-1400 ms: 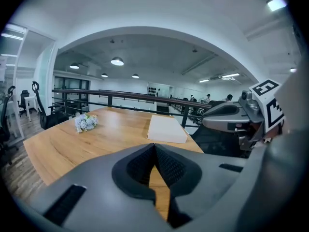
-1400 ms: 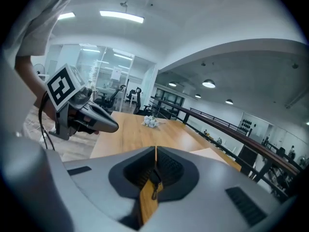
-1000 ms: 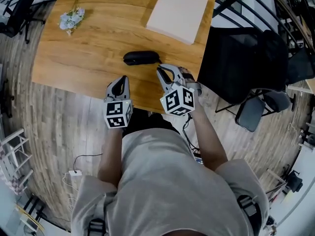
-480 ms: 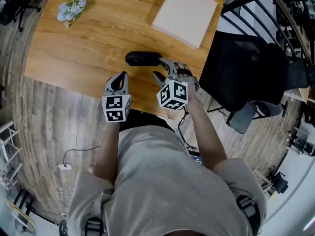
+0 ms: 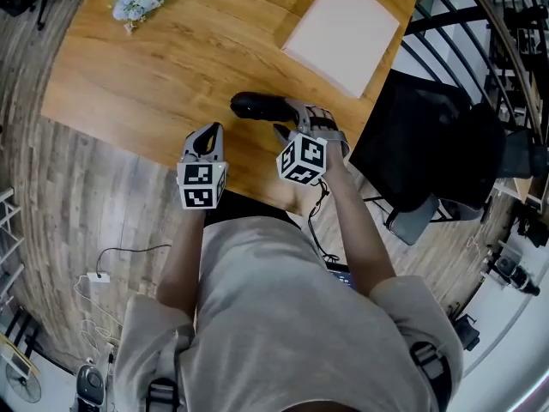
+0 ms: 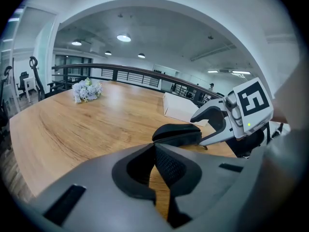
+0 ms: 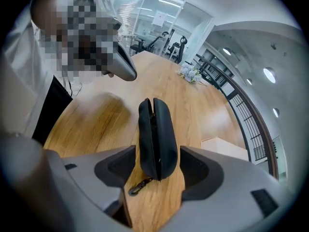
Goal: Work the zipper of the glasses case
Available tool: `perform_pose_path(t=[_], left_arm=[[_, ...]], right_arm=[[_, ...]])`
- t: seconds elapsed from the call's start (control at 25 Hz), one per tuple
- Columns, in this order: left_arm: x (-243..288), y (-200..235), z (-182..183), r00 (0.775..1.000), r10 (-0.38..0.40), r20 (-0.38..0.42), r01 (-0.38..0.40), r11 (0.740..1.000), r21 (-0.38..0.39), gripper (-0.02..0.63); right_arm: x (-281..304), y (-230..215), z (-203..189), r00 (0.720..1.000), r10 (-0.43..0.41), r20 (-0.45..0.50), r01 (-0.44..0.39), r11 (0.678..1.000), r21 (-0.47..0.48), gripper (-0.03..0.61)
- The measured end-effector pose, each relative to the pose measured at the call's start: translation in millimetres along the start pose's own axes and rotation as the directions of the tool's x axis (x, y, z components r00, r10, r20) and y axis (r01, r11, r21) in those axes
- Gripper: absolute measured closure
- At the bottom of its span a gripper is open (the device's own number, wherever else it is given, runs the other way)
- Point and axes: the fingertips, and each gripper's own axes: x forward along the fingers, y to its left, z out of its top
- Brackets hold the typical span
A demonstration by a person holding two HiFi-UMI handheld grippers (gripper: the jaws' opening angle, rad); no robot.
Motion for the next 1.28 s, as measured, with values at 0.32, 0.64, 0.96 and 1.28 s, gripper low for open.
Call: perform_pose_path(t=[0.32,0.64,0.96,1.28], left_arm=[[-0.5,4.1,-5.0,1.000,0.000,-0.015,0.000,1.000,-0.009,0.591],[-1.6,6.8,-7.4,0.999,-0.015,-0.034,0.015,1.000,0.011,0.591],[-11.5,13.1,17.5,0.997,-0.081,-0.017,0.082,0.978,0.190,0.591],[-9.5,5.4,48.5,0.985,-0.164,-0.060,0.173,0.862,0.476,0.591]], right_arm=[[23.2,-4.2,-3.3,1.000,0.024,-0.020,-0.025,0.999,-0.026,0.289],[24.8,-11.1,0.5,1.000,-0.015,-0.019,0.014,0.998,-0.060,0.296],[-1.9,-18.3,14.9,0.994,-0.091,0.061,0.093,0.995,-0.040,0.308],[-25.3,-16.6,20.9,0.986,-0.131,0.105,0.137,0.989,-0.057,0.318]])
